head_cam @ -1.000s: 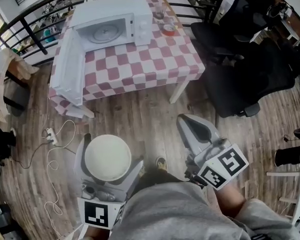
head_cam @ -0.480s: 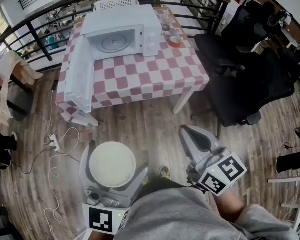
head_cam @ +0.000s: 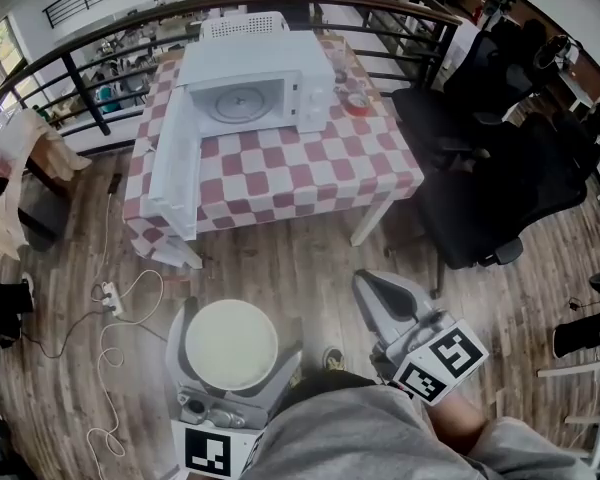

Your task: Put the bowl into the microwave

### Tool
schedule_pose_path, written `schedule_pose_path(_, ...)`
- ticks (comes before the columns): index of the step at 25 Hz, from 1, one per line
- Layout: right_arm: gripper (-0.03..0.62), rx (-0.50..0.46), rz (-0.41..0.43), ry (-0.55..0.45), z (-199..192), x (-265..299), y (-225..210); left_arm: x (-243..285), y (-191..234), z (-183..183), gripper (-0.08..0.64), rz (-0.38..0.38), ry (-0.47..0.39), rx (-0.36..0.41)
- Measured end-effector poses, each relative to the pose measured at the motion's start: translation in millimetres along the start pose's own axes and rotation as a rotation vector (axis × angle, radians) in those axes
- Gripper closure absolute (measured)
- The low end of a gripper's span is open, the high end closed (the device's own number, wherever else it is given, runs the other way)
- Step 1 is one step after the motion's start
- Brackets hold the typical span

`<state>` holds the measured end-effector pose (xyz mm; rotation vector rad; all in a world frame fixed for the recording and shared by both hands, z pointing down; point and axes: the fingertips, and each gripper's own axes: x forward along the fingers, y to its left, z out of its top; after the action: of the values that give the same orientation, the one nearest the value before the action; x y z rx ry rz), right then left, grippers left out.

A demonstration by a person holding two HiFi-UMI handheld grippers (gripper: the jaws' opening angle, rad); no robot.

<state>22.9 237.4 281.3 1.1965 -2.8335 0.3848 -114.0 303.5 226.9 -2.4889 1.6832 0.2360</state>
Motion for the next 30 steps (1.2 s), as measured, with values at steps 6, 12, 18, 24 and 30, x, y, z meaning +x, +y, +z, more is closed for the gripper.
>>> schedule_pose_path(6,0.592,-0.020,0.000,-0.009,2,5,9,-5,7,2,0.023,-0.005,-0.017,-0.004)
schedule_pose_path(12,0.592,-0.017,-0.014,-0.018,4,3,10,-3,3,2,0.023,-0.023,-0.011,0.044)
schedule_pose_path(18,0.592,-0.016,-0.039,-0.028,7,-2,4,-4,1,3,0.023,-0.025,-0.005,0.032)
schedule_pose_path(24,0.592,-0.029,-0.046,-0.040,13,-3,0,2,10,10,0.023,0.019,-0.028,0.034)
schedule_pose_path(30,0.592,-0.028,-0.031,-0.043,11,-4,1,0,12,7,0.022,0.041,-0.014,0.048)
